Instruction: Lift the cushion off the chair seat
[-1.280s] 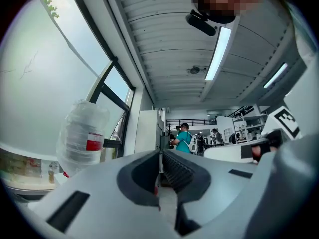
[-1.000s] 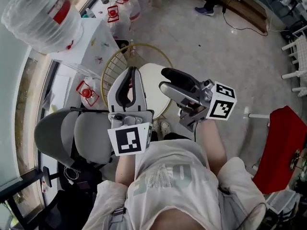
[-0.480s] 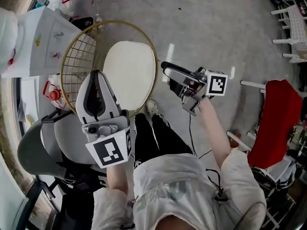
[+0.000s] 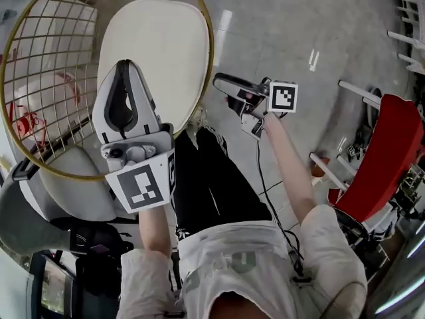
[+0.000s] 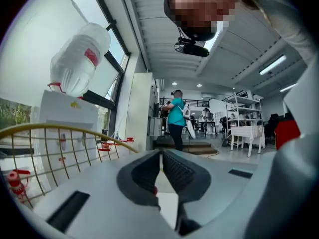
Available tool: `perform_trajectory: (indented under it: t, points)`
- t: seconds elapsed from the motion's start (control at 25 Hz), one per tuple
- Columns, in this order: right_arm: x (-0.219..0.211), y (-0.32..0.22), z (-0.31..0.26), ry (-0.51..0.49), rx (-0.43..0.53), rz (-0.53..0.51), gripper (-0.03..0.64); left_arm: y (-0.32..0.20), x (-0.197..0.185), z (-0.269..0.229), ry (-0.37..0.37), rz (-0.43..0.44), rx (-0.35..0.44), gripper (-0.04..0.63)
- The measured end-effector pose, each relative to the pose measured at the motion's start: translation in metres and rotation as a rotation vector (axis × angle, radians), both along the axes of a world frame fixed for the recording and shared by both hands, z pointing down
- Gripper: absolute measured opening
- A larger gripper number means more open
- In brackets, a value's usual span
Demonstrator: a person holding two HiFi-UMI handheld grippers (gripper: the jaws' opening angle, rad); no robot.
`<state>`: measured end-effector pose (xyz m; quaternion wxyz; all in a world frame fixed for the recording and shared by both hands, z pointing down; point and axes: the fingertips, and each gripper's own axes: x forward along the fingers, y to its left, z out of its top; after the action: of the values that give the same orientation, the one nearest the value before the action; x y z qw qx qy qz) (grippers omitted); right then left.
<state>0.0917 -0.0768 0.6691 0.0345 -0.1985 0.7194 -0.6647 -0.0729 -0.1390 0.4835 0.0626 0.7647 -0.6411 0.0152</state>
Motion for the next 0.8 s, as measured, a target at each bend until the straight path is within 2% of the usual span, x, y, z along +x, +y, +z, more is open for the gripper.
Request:
perform_trajectory:
  t: [0.36, 0.56, 0.8]
  points:
    - [-0.004, 0.016, 0.06, 0.023, -0.098, -0.043, 0.255, 0.001, 0.009, 0.05, 0.042, 0.009, -0.043, 0.031]
    - [-0.014, 0.014, 0.06, -0.003, -0.123, -0.06, 0.255, 0.0, -0.005, 0.061, 0.064, -0.044, -0.082, 0.031]
    - [-0.035, 0.011, 0.056, 0.011, -0.125, -0.113, 0.255, -0.002, -0.017, 0.058, 0.058, -0.05, -0.095, 0.031]
